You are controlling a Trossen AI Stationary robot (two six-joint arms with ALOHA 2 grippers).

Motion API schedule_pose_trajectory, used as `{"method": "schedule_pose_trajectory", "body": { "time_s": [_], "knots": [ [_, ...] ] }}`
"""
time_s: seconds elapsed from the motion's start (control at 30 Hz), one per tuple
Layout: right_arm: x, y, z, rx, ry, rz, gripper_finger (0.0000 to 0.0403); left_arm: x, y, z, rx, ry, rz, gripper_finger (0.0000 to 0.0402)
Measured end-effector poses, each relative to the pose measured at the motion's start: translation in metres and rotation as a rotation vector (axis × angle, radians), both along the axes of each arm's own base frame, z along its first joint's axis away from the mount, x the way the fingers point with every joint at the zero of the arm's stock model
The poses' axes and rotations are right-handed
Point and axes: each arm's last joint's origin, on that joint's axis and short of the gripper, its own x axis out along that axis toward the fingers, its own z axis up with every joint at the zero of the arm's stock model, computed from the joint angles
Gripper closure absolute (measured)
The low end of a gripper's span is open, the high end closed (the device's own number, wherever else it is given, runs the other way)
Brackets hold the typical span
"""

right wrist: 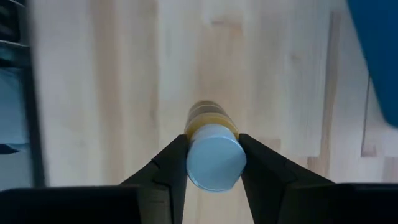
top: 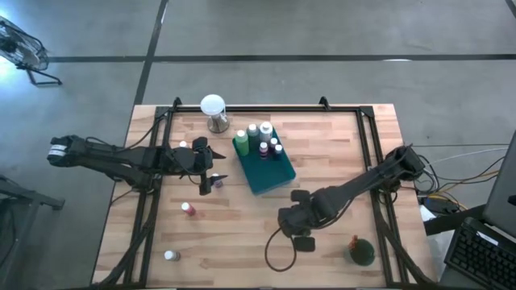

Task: Pick & Place Paint Supplies
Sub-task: Put the yellow paint bottle into the blue bin

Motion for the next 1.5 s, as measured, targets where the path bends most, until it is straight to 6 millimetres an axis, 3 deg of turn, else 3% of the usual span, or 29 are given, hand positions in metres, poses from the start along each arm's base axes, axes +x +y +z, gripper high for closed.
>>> {"method": "schedule_pose_trajectory", "body": {
  "time_s": [0.13,0.27,0.4,0.67,0.83,1.17,1.5],
  "knots": [
    [0.009,-0.005,0.03,0.021,-0.06,0.015,0.0291,0.0,0.0,0.0,0.0,0.001,0.001,0.0087],
    [0.02,-0.026,0.05,0.004,-0.109,0.041,0.0291,0.0,0.0,0.0,0.001,0.003,0.0,0.0087],
    [0.031,-0.067,0.065,-0.007,-0.124,0.023,0.0291,0.0,0.0,0.0,0.001,0.003,0.0,0.0087],
    [0.04,-0.161,0.072,-0.059,-0.121,-0.074,0.0291,0.0,0.0,0.0,0.0,0.002,0.0,0.0087],
    [0.04,-0.194,0.056,-0.08,-0.103,-0.102,0.0291,0.0,0.0,0.0,0.0,0.0,0.0,0.0087],
    [0.047,-0.225,0.011,-0.108,-0.094,-0.081,0.0291,0.0,0.0,0.0,0.0,0.002,0.0,0.0087],
    [0.076,-0.234,-0.023,-0.111,-0.019,-0.033,0.0291,0.0,0.0,-0.001,0.001,0.007,0.001,0.0087]
  ]
}}
